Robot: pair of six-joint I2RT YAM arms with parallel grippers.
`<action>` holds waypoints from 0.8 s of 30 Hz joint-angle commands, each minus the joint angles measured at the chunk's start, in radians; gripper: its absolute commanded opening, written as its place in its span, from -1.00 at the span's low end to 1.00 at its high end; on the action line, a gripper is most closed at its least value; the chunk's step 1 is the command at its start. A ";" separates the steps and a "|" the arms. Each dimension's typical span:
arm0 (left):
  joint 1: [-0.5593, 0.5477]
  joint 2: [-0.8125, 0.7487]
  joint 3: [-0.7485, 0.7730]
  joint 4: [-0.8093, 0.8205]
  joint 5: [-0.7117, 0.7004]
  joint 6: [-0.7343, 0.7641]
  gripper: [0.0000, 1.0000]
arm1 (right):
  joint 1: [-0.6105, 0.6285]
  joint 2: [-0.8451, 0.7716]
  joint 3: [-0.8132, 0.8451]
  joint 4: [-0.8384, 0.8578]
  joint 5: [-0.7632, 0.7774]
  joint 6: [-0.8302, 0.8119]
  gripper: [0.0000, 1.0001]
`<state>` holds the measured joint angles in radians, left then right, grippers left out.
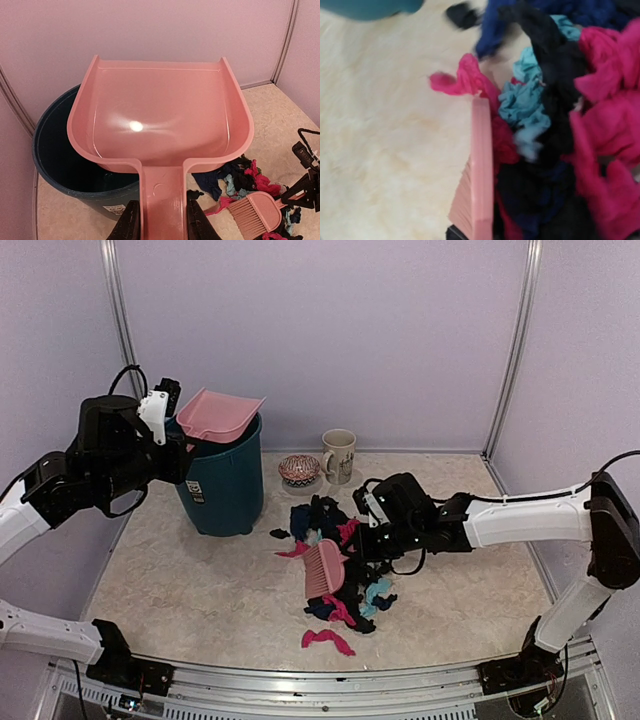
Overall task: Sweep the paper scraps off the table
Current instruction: Sweep the paper scraps at the center of the board.
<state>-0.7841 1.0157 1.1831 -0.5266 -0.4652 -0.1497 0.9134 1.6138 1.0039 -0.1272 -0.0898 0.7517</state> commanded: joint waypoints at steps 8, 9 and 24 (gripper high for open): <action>0.009 0.023 -0.011 0.037 0.030 0.001 -1.00 | -0.096 -0.170 -0.044 -0.158 0.142 -0.098 -1.00; 0.008 0.023 -0.010 0.038 0.034 0.001 -1.00 | -0.096 -0.186 -0.040 -0.161 0.140 -0.105 -1.00; 0.008 0.023 -0.019 0.046 0.065 0.011 -1.00 | -0.063 -0.421 -0.061 -0.164 -0.287 -0.162 -1.00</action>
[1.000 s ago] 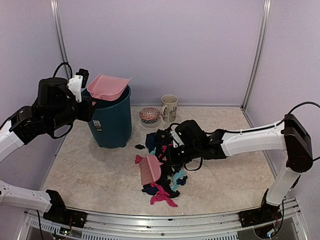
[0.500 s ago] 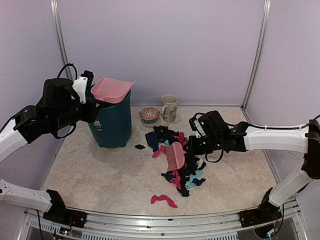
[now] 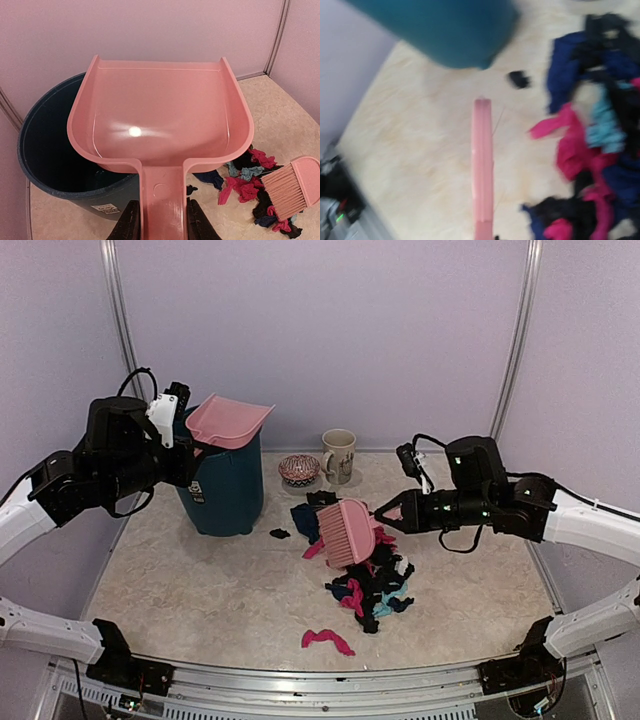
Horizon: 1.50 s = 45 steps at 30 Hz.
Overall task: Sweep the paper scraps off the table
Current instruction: Sweep the paper scraps at the center of the board.
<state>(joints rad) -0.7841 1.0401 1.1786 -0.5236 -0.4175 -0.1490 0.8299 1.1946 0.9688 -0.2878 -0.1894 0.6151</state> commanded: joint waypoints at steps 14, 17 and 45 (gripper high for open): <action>0.005 -0.008 -0.018 0.050 0.039 0.020 -1.00 | 0.199 0.279 -0.022 -0.018 -0.329 -0.203 -1.00; 0.003 -0.008 -0.019 0.050 0.044 0.021 -1.00 | 0.201 0.325 0.001 -0.081 -0.260 -0.226 -1.00; -0.215 0.020 -0.143 0.037 0.193 -0.184 -1.00 | 0.045 0.060 0.086 -0.231 0.228 -0.269 -1.00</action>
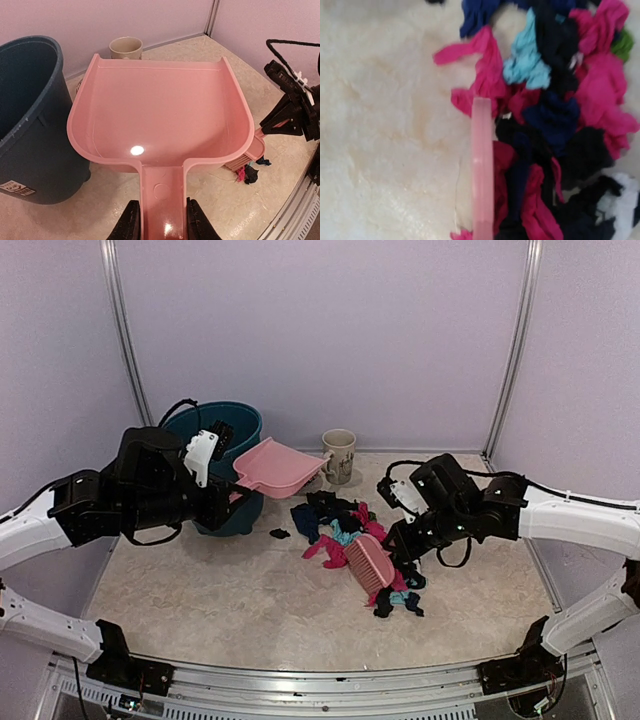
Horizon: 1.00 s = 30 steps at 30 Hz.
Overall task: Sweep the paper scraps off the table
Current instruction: Sweep the paper scraps at the center of the board.
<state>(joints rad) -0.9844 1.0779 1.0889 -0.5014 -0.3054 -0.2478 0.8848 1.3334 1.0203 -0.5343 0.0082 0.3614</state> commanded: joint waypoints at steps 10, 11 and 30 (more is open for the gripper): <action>-0.072 -0.038 -0.132 -0.055 0.114 -0.202 -1.00 | -0.017 -0.200 0.070 0.021 0.153 0.003 -1.00; -0.078 -0.037 -0.134 -0.060 0.120 -0.206 -1.00 | -0.017 -0.208 0.076 0.016 0.179 0.003 -1.00; -0.287 0.110 -0.173 -0.145 0.192 -0.203 -1.00 | -0.021 -0.150 0.078 -0.294 0.622 0.040 -1.00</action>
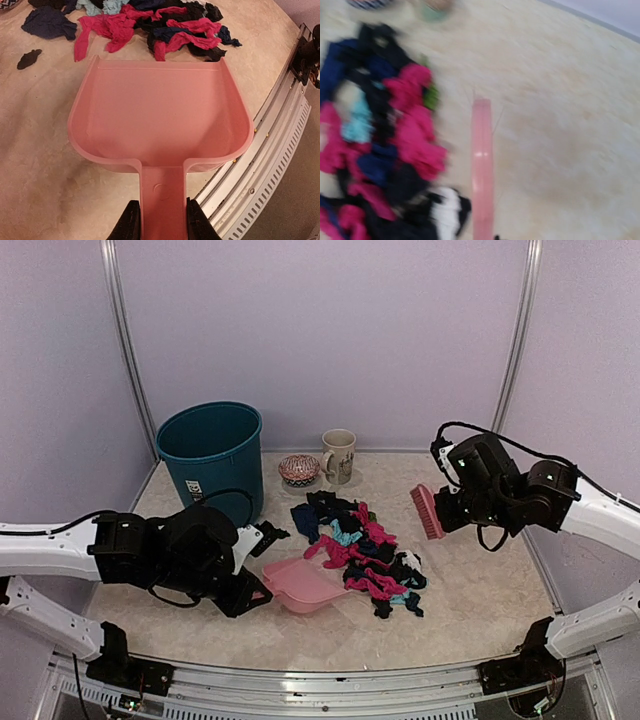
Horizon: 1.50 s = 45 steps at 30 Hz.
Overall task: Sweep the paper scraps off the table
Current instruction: Sweep the paper scraps at the center of the board, then sweep the paper scraps into the dustpan.
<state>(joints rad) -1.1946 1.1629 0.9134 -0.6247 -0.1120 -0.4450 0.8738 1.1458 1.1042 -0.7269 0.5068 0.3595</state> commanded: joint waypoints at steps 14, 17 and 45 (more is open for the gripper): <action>-0.331 0.182 -0.048 0.103 -0.328 -0.129 -1.00 | -0.009 0.142 -0.011 -0.167 0.081 0.066 -1.00; -0.335 0.226 -0.047 0.132 -0.366 -0.137 -1.00 | -0.009 0.161 -0.011 -0.161 0.038 0.046 -1.00; -0.220 0.492 0.033 0.407 -0.209 0.012 -1.00 | 0.204 0.351 0.108 -0.146 -0.144 0.037 -1.00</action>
<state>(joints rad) -1.4353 1.6276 0.9253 -0.2611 -0.3672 -0.4664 1.0489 1.4780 1.1812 -0.9085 0.4179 0.3828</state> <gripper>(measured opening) 0.248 0.048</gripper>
